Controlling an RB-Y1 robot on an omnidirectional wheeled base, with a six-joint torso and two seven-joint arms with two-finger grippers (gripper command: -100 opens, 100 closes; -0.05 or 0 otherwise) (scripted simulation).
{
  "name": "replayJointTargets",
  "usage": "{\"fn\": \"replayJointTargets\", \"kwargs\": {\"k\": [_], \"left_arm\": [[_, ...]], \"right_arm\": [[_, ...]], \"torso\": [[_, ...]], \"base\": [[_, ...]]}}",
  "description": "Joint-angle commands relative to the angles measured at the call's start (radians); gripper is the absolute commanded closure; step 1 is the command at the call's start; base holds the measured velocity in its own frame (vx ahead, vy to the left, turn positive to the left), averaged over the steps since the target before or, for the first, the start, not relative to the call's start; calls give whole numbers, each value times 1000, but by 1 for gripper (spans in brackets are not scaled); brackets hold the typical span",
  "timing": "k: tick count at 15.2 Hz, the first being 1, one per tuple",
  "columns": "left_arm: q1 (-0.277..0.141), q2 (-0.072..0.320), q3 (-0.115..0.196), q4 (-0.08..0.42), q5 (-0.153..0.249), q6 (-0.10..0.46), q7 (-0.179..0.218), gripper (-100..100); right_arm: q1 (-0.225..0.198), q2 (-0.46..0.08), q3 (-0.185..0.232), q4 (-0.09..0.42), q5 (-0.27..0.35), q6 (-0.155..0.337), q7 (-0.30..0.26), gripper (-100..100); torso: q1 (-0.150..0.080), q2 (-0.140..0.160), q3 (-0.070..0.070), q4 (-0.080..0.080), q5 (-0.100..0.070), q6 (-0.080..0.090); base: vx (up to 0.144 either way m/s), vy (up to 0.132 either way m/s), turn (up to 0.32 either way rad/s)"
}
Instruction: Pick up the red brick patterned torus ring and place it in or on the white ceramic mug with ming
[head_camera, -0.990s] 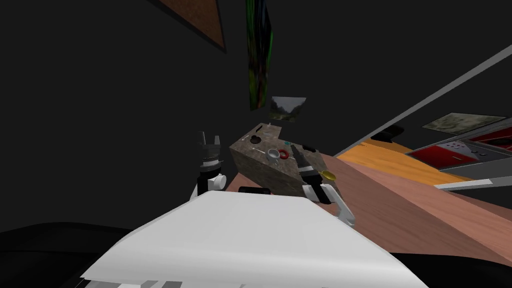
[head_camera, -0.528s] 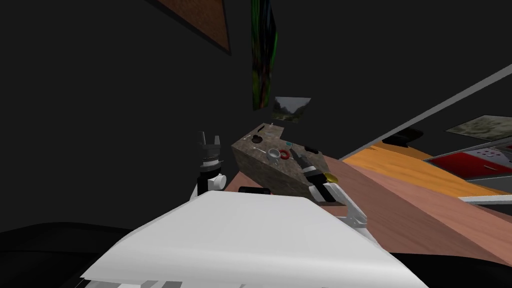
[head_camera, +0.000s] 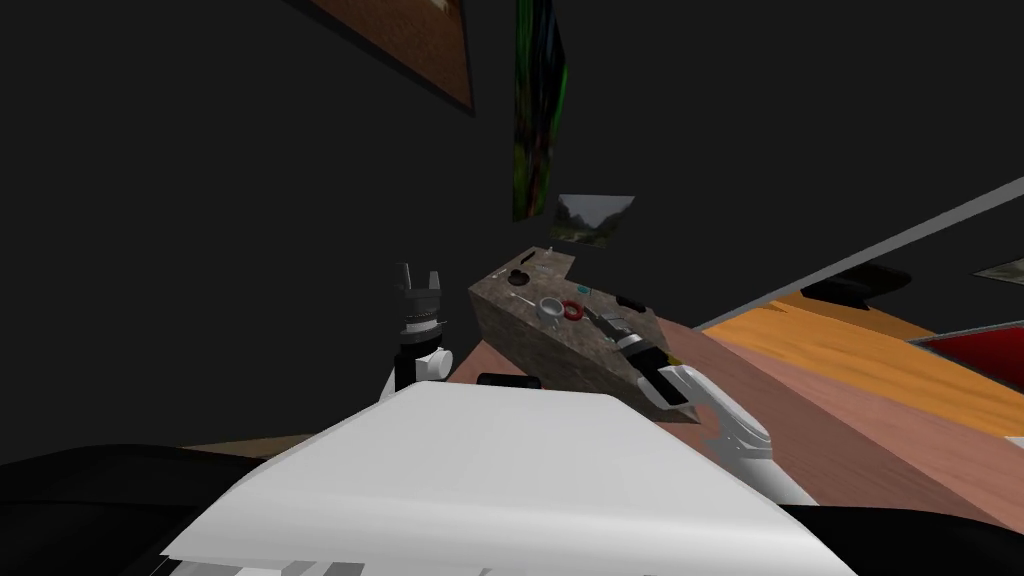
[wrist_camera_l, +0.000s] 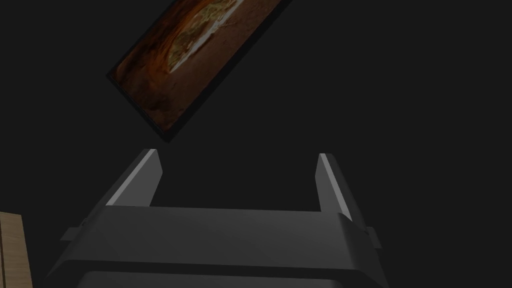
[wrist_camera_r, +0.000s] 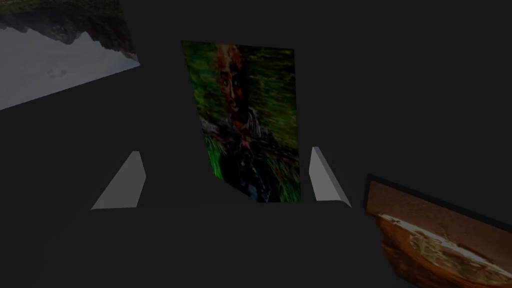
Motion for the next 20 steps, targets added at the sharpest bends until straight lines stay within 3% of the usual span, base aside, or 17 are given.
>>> {"fn": "replayJointTargets", "kwargs": {"k": [1,2,4,5,7,8,10,11,12,20], "left_arm": [[0,0,0,0,0,0,0,0],[0,0,0,0,0,0,0,0],[0,0,0,0,0,0,0,0],[0,0,0,0,0,0,0,0],[0,0,0,0,0,0,0,0],[0,0,0,0,0,0,0,0],[0,0,0,0,0,0,0,0],[0,0,0,0,0,0,0,0],[0,0,0,0,0,0,0,0],[0,0,0,0,0,0,0,0]], "right_arm": [[3,-43,0,21,18,7,26,-100],[12,-66,-2,52,41,11,57,-100],[12,-93,-2,52,41,11,57,-100],[22,-125,-2,84,62,15,89,-100],[22,-143,-2,84,62,15,89,-100],[34,-180,-2,117,82,17,120,-100],[34,-193,-2,117,82,17,120,-100],[46,-234,0,151,100,18,152,-100],[46,-242,0,151,100,18,152,-100],[106,-423,15,291,161,13,272,-100]], "torso": [[0,0,0,0,0,0],[1,0,0,0,0,0],[2,0,0,0,0,0],[1,0,0,0,0,0],[2,0,0,0,0,0],[2,0,0,0,0,0],[2,0,0,0,1,0],[2,0,0,0,0,0],[2,0,0,0,1,0],[5,-2,-1,-1,1,0]], "base": [[-4,11,152],[-7,20,203],[-10,18,96],[-8,20,105],[-10,19,104],[-8,25,165],[-9,22,100],[-7,32,146],[-6,34,151],[5,57,182]]}}
